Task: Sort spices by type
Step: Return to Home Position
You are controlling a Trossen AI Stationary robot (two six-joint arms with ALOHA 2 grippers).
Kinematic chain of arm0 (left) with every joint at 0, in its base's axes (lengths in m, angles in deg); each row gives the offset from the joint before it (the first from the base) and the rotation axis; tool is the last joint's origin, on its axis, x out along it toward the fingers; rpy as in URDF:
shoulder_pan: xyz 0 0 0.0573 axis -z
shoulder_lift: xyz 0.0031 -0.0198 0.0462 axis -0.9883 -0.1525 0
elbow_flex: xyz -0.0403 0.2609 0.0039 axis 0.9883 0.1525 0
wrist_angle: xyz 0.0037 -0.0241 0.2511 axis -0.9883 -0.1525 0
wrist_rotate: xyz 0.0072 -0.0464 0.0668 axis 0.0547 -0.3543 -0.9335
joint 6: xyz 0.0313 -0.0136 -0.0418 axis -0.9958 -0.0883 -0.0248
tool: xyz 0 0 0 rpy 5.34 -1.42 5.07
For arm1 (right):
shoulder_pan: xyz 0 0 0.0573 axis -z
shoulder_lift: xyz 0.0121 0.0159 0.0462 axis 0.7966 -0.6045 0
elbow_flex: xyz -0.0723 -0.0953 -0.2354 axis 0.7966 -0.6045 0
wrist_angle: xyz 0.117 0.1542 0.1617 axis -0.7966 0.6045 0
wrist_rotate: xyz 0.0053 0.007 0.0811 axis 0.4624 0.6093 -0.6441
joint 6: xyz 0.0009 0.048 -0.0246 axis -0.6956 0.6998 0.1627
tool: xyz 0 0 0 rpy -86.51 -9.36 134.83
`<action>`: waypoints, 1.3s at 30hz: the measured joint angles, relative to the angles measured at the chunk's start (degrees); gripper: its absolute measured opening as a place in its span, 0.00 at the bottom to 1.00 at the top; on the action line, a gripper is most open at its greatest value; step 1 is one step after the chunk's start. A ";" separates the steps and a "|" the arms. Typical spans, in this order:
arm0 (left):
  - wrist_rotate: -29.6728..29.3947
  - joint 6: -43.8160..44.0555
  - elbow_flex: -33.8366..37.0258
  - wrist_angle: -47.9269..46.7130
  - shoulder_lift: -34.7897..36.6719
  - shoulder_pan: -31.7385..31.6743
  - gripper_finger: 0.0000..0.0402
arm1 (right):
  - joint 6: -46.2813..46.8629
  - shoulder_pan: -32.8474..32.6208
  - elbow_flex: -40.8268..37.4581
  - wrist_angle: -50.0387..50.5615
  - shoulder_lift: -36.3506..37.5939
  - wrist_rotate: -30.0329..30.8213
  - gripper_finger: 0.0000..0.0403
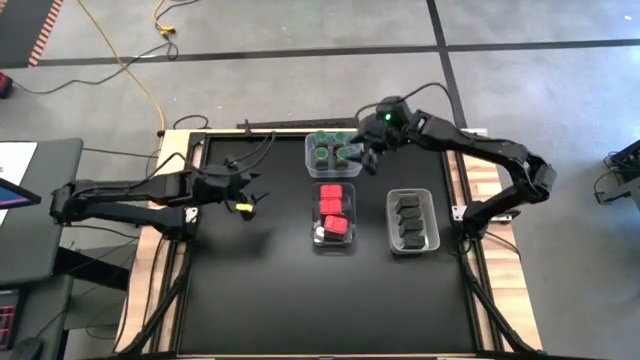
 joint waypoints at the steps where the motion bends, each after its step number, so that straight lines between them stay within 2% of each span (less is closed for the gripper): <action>1: -1.28 0.65 0.85 0.32 0.89 1.51 0.70 | 0.73 -1.65 0.00 -0.43 0.06 1.59 0.80; 4: -3.57 2.18 6.07 3.89 4.44 5.81 0.70 | 2.69 -5.89 0.00 -1.38 0.02 4.78 0.80; 11: -1.68 -2.62 21.19 21.83 17.33 11.53 0.70 | 6.17 -12.76 -1.80 -4.70 0.04 5.19 0.80; 14: 0.40 -3.75 24.61 22.85 24.39 11.70 0.70 | 10.12 -15.17 -4.03 -7.65 0.04 5.19 0.80; 18: 6.26 -7.30 28.02 23.01 34.92 11.70 0.70 | 10.98 -18.40 -6.28 -10.40 0.04 6.51 0.80; 22: 7.14 -9.49 32.10 23.19 46.54 11.70 0.70 | 11.18 -19.95 -9.94 -13.39 0.84 8.01 0.80; 27: 8.93 -11.48 36.29 35.23 44.96 11.11 0.70 | 13.94 -21.25 -15.82 -22.40 2.45 8.25 0.80; 28: 9.13 -10.91 36.75 35.35 45.17 10.72 0.70 | 14.44 -21.48 -17.14 -23.61 3.04 8.26 0.80; 32: 13.01 -9.67 36.77 32.02 46.17 9.31 0.70 | 17.17 -23.06 -21.25 -29.27 4.70 8.17 0.80; 39: 13.10 1.30 36.83 22.01 43.94 9.26 0.70 | 18.54 -25.29 -23.81 -30.15 7.35 8.19 0.80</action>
